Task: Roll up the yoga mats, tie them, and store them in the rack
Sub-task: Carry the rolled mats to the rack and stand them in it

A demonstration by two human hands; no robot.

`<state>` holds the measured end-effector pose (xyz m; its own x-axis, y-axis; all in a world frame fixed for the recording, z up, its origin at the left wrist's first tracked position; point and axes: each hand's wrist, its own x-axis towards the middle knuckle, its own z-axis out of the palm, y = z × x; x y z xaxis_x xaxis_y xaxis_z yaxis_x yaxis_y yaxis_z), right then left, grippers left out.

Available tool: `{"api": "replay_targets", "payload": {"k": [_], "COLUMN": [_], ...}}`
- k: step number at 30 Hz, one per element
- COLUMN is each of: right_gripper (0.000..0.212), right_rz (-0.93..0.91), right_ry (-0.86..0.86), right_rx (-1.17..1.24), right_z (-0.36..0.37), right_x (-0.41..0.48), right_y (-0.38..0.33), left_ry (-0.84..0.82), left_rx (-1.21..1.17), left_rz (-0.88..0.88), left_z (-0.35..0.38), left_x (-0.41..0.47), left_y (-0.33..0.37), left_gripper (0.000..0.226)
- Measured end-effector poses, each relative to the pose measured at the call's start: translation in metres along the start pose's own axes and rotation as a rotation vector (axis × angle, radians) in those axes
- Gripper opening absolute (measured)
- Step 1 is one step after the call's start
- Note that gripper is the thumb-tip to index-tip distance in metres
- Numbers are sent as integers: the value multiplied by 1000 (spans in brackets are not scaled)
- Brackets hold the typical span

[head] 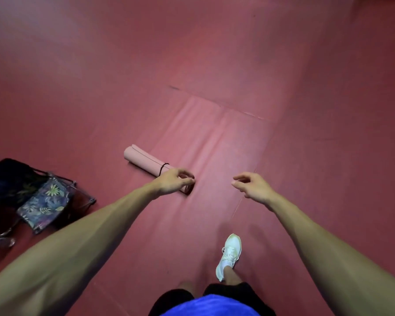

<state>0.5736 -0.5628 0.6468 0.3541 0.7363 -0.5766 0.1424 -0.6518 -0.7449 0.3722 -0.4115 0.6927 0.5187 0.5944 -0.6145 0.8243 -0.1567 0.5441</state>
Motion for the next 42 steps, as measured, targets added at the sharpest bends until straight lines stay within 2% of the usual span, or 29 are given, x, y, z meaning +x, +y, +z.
{"api": "replay_targets", "payload": {"k": [6, 13, 19, 22, 24, 29, 35, 39, 42], "right_gripper": [33, 35, 32, 36, 41, 59, 69, 84, 68], "right_rz": [70, 178, 374, 444, 487, 597, 688, 735, 822], "right_ry": [11, 93, 309, 326, 342, 370, 487, 569, 629], "right_rx": [34, 119, 289, 362, 405, 483, 631, 798, 1207], "right_z": [19, 76, 165, 225, 258, 328, 410, 468, 504], "right_x": [62, 144, 248, 303, 332, 392, 484, 538, 570], "right_y": [-26, -56, -60, -51, -36, 34, 152, 218, 246], "left_ry": [-78, -180, -396, -416, -433, -601, -634, -664, -662], "left_rx": [-12, 39, 124, 180, 238, 485, 557, 604, 744], "left_rz": [-18, 9, 95, 124, 131, 182, 179, 223, 262], "left_z": [-41, -108, -152, -161, -150, -83, 22, 85, 115], "left_x": [65, 159, 286, 351, 392, 473, 566, 625, 665], "left_y": [-7, -61, -122, -162, -191, -267, -357, -403, -421], "left_gripper": [19, 16, 26, 26, 28, 41, 54, 83, 118]}}
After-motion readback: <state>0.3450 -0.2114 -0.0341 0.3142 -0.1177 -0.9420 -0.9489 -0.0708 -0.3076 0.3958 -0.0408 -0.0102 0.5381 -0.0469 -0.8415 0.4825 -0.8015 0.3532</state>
